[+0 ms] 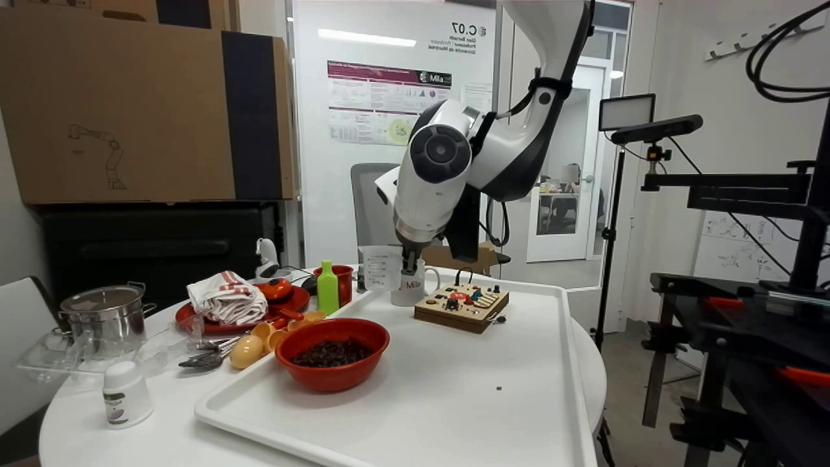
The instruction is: Pour the contents in the clear jug into the red bowl on the table.
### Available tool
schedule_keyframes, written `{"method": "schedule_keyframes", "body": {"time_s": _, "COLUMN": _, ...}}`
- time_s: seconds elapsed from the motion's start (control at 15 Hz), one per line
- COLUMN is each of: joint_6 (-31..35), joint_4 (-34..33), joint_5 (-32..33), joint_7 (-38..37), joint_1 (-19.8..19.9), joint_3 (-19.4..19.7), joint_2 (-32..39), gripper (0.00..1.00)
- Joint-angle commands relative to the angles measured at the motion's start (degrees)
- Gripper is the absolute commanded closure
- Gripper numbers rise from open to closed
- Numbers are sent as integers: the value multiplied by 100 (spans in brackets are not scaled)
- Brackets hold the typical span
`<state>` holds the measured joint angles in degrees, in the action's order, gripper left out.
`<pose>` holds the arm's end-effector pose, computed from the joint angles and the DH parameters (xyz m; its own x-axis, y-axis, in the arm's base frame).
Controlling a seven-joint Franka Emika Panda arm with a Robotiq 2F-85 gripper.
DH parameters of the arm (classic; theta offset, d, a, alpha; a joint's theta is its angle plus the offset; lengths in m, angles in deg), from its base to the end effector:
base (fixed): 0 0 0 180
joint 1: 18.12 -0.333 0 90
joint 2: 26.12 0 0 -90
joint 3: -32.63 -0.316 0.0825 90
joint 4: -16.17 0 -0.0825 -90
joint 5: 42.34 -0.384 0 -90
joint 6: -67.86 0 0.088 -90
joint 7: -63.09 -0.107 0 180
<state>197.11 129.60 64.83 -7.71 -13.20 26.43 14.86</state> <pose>0.5764 -0.0110 0.0881 0.8699 0.4632 0.1695 0.1219 -0.5349 0.8361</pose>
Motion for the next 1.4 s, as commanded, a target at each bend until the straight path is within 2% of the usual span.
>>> {"method": "schedule_keyframes", "body": {"time_s": 0.0, "joint_6": -605, "joint_4": -297, "joint_5": -187, "joint_7": -45, "joint_1": -357, "joint_3": 45, "joint_2": 474, "gripper": 89}}
{"method": "schedule_keyframes", "body": {"time_s": 0.27, "joint_6": -1075, "joint_4": -527, "joint_5": -300, "joint_7": -77, "joint_1": -563, "joint_3": 13, "joint_2": 840, "gripper": 89}}
{"method": "schedule_keyframes", "body": {"time_s": 0.33, "joint_6": -1155, "joint_4": -597, "joint_5": -355, "joint_7": -65, "joint_1": -581, "joint_3": 13, "joint_2": 923, "gripper": 64}}
{"method": "schedule_keyframes", "body": {"time_s": 0.4, "joint_6": -1223, "joint_4": -662, "joint_5": -429, "joint_7": -49, "joint_1": -597, "joint_3": 7, "joint_2": 986, "gripper": 63}}
{"method": "schedule_keyframes", "body": {"time_s": 0.47, "joint_6": -1297, "joint_4": -719, "joint_5": -490, "joint_7": -47, "joint_1": -612, "joint_3": 16, "joint_2": 1047, "gripper": 57}}
{"method": "schedule_keyframes", "body": {"time_s": 0.87, "joint_6": -1605, "joint_4": -982, "joint_5": -755, "joint_7": -52, "joint_1": -623, "joint_3": 46, "joint_2": 1304, "gripper": 12}}
{"method": "schedule_keyframes", "body": {"time_s": 1.0, "joint_6": -1667, "joint_4": -1037, "joint_5": -823, "joint_7": -44, "joint_1": -632, "joint_3": 54, "joint_2": 1367, "gripper": 0}}
{"method": "schedule_keyframes", "body": {"time_s": 1.2, "joint_6": -1695, "joint_4": -1077, "joint_5": -903, "joint_7": -61, "joint_1": -627, "joint_3": 63, "joint_2": 1406, "gripper": 0}}
{"method": "schedule_keyframes", "body": {"time_s": 1.33, "joint_6": -1473, "joint_4": -1013, "joint_5": -939, "joint_7": 3, "joint_1": -541, "joint_3": 10, "joint_2": 1312, "gripper": 0}}
